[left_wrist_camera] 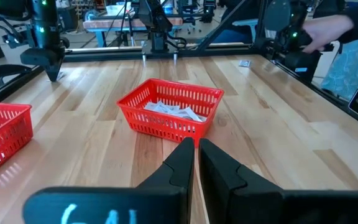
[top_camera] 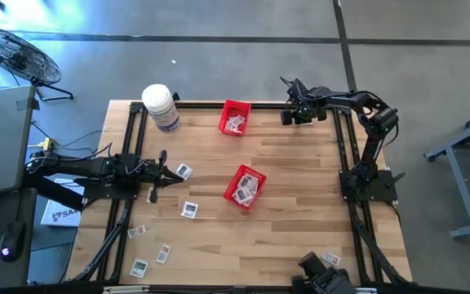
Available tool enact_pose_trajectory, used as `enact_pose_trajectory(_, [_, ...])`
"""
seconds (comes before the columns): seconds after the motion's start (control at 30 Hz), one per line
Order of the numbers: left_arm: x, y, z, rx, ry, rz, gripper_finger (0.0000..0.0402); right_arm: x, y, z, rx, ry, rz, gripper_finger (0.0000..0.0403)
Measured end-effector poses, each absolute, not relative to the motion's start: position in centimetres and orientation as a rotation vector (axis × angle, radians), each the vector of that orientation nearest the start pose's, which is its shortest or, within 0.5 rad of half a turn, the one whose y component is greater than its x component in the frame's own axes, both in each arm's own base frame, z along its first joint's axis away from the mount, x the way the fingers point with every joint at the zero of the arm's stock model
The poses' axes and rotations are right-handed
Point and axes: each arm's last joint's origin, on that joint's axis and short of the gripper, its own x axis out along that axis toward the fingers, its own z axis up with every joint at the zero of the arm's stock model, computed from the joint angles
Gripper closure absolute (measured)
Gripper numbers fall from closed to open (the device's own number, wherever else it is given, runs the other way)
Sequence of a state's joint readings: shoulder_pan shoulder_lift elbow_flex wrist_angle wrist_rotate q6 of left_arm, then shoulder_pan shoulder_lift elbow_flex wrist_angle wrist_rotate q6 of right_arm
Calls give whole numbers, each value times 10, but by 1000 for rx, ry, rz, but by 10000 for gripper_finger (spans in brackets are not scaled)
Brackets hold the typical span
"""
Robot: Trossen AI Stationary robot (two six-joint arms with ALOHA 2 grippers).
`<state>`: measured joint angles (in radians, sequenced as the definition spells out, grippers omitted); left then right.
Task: Pick & Place First Aid Supplies
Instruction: Put the white ointment pack into the top red bin
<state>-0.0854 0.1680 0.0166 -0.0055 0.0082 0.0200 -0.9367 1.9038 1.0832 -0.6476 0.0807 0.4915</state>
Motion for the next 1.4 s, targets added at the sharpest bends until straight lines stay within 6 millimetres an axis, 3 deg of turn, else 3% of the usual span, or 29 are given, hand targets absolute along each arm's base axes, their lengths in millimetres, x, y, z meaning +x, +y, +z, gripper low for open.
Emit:
enact_pose_trajectory(0.23, [106, -9, 155, 26, 156, -95, 380, 199, -256, 132, 984, 1156, -1139, 401])
enact_pose_trajectory(0.47, [106, -9, 155, 26, 156, -95, 380, 214, -236, 160, 978, 1087, -1011, 402])
enact_pose_trajectory(0.63, [106, -9, 155, 26, 156, -95, 380, 226, -221, 168, 930, 1091, -961, 402])
enact_pose_trajectory(0.87, [106, -9, 155, 26, 156, -95, 380, 220, -208, 173, 740, 1277, -918, 371])
enact_pose_trajectory(1.17, [106, -9, 155, 26, 156, -95, 380, 211, -219, 173, 752, 1251, -1034, 276])
enact_pose_trajectory(1.4, [106, -9, 155, 26, 156, -95, 380, 203, -236, 153, 859, 1247, -1095, 254])
